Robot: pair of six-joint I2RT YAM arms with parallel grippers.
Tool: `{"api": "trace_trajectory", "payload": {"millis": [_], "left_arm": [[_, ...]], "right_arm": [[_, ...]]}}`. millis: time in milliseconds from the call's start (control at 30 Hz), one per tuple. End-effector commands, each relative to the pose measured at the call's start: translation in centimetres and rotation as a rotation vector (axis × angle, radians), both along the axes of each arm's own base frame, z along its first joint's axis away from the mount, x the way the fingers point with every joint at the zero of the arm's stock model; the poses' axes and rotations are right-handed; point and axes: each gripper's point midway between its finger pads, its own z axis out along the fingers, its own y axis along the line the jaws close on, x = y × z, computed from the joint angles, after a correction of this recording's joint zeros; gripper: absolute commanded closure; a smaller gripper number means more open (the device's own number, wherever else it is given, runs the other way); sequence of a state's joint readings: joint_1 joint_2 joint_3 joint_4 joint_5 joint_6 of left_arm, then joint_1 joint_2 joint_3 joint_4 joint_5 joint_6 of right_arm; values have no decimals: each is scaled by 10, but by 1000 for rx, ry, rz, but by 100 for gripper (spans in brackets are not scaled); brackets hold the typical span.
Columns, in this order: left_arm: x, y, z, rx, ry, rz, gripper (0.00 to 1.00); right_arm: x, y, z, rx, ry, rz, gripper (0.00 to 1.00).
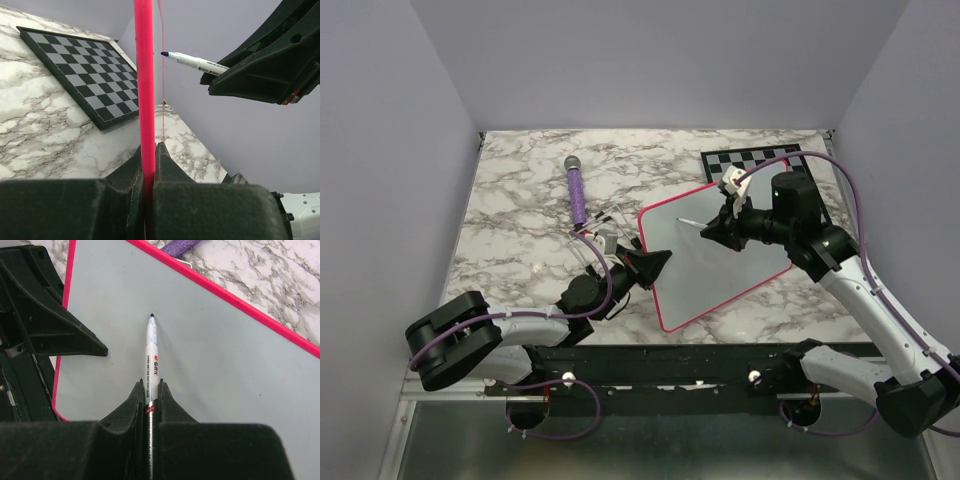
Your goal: Write a sentence on the whiteboard
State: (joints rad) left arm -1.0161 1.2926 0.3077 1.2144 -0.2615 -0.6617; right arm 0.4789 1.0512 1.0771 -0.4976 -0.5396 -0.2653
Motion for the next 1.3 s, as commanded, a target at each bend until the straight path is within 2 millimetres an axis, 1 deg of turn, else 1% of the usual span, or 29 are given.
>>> {"api": "trace_trajectory", "payload": {"millis": [0, 200, 533, 567, 667, 700, 800, 867, 933, 967, 1033, 1100, 1267], "left_arm": [[7, 2, -3, 67, -38, 45, 100], [7, 3, -3, 66, -37, 50, 100], [7, 5, -5, 68, -36, 56, 100], [7, 5, -5, 69, -37, 58, 100], [7, 7, -6, 68, -33, 61, 100], [7, 7, -6, 69, -34, 62, 100], [7, 7, -6, 68, -35, 62, 100], [7, 6, -7, 68, -32, 58, 100], [7, 4, -7, 69, -33, 52, 100], [7, 4, -7, 68, -32, 52, 100], [6, 3, -8, 67, -31, 47, 100], [6, 3, -8, 68, -31, 45, 100], [6, 3, -9, 68, -29, 45, 100]], "right_arm": [[5, 2, 0, -4, -7, -18, 100], [8, 0, -9, -20, 11, -29, 100], [-1, -7, -25, -51, 20, -31, 99], [-1, -9, -31, -61, 24, -37, 99], [-5, -13, -35, -71, 18, -40, 99], [-7, -14, -41, -77, 28, -41, 99], [-7, -17, -42, -81, 19, -52, 99], [-3, -18, -40, -85, 13, -70, 99], [2, -17, -31, -80, -3, -82, 99], [6, -17, -31, -86, -2, -92, 99], [11, -17, -23, -82, -19, -102, 100], [18, -17, -21, -88, -26, -123, 100], [32, -20, -6, -88, -69, -172, 99]]}}
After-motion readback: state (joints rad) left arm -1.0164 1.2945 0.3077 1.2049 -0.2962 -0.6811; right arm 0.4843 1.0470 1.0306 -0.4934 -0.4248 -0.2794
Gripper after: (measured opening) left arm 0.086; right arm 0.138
